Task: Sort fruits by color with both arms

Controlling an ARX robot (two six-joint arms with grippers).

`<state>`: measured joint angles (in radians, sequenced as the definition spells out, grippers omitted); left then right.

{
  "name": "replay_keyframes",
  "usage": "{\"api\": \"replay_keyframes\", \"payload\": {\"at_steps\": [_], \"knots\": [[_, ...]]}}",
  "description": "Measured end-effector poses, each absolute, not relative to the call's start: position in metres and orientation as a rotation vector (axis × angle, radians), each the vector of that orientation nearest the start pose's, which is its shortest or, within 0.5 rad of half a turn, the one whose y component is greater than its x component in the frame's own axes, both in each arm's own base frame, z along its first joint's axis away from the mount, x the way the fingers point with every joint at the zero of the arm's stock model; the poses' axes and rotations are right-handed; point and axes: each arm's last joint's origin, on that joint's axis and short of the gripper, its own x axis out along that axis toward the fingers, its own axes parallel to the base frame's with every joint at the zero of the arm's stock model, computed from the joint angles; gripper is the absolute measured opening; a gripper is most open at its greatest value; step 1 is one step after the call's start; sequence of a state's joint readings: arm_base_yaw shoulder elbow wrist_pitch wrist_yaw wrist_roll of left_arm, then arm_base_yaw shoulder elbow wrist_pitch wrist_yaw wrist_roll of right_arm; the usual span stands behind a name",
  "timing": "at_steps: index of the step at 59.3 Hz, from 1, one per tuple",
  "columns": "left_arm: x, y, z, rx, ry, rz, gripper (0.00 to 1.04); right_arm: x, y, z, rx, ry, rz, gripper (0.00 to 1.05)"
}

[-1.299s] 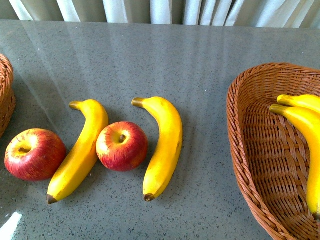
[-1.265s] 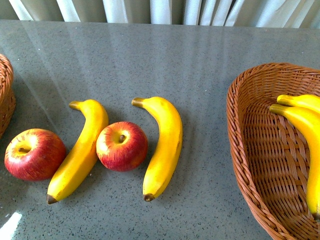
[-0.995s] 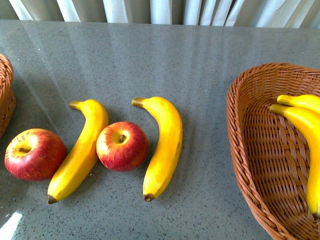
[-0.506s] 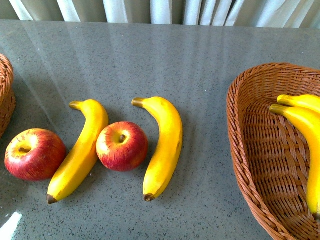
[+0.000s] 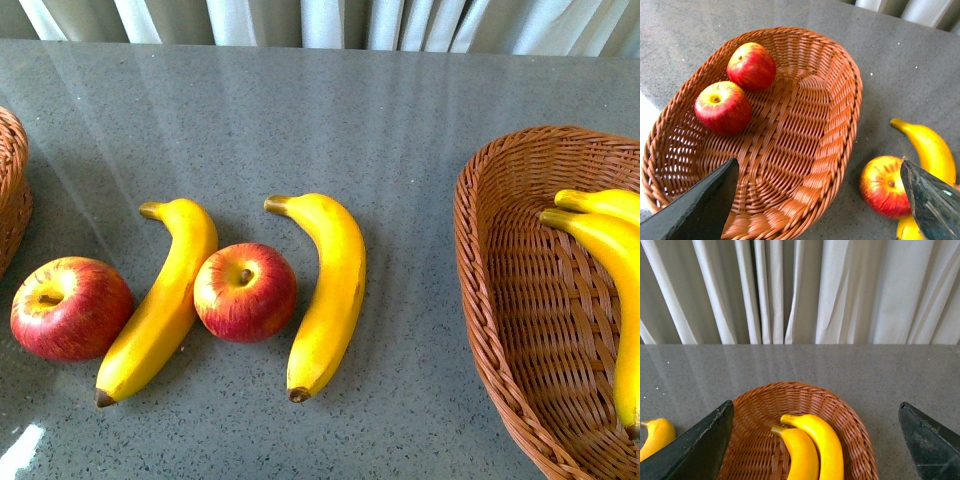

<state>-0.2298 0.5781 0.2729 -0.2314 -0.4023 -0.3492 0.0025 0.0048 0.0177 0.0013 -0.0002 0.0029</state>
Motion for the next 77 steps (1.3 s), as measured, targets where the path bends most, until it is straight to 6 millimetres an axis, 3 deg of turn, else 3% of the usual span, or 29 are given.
{"api": "replay_keyframes", "payload": {"at_steps": [14,31,44,77], "knots": [[0.166,-0.052,0.173,-0.183,0.568,0.267,0.96,0.097,0.000,0.169,0.002,-0.014,0.003,0.96],[0.183,-0.088,0.144,-0.130,0.692,0.258,0.96,0.097,0.000,0.169,0.002,-0.014,0.003,0.96],[0.191,-0.111,0.146,-0.122,0.696,0.205,0.96,0.097,0.000,0.169,0.002,-0.014,0.003,0.96],[0.206,-0.126,0.114,-0.131,0.799,0.188,0.96,0.097,0.000,0.169,0.002,-0.014,0.003,0.96]]}}
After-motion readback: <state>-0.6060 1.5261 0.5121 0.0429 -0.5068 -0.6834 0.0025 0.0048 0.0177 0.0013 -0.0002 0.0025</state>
